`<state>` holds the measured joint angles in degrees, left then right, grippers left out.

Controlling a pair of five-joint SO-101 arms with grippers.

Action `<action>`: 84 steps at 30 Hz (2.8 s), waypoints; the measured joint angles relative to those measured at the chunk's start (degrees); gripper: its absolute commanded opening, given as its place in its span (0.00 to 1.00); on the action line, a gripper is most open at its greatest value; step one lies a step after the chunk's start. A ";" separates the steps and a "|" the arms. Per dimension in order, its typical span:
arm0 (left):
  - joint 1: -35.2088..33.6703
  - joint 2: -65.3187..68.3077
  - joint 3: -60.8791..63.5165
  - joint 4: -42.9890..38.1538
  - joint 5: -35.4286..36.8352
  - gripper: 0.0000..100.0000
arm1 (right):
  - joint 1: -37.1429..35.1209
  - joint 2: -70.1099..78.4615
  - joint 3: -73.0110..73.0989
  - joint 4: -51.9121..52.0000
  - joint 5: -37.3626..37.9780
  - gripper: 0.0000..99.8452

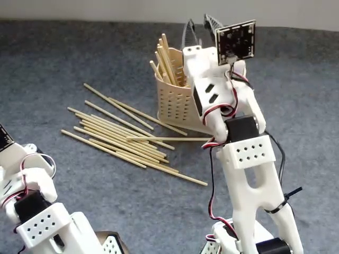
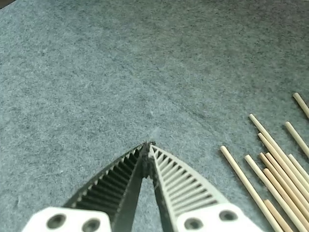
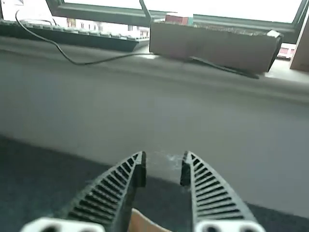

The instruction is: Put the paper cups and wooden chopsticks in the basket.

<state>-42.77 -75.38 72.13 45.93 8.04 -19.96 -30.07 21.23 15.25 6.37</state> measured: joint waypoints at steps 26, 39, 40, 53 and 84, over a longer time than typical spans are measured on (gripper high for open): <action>0.09 0.00 0.00 0.00 0.00 0.01 | -15.74 -13.19 -3.16 44.31 0.00 0.14; 0.09 0.00 0.00 0.00 0.00 0.01 | -23.47 4.13 14.33 42.81 3.87 0.13; 0.09 0.00 0.00 0.00 0.00 0.01 | -23.47 6.59 14.33 42.46 3.87 0.13; 0.09 0.00 0.00 0.00 0.00 0.01 | -23.74 26.64 14.24 41.58 12.84 0.13; 0.09 0.00 0.00 0.00 0.00 0.01 | -21.27 15.82 14.86 49.76 25.23 0.00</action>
<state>-42.68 -75.38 72.13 45.93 8.04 -41.23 -14.24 36.09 65.01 31.60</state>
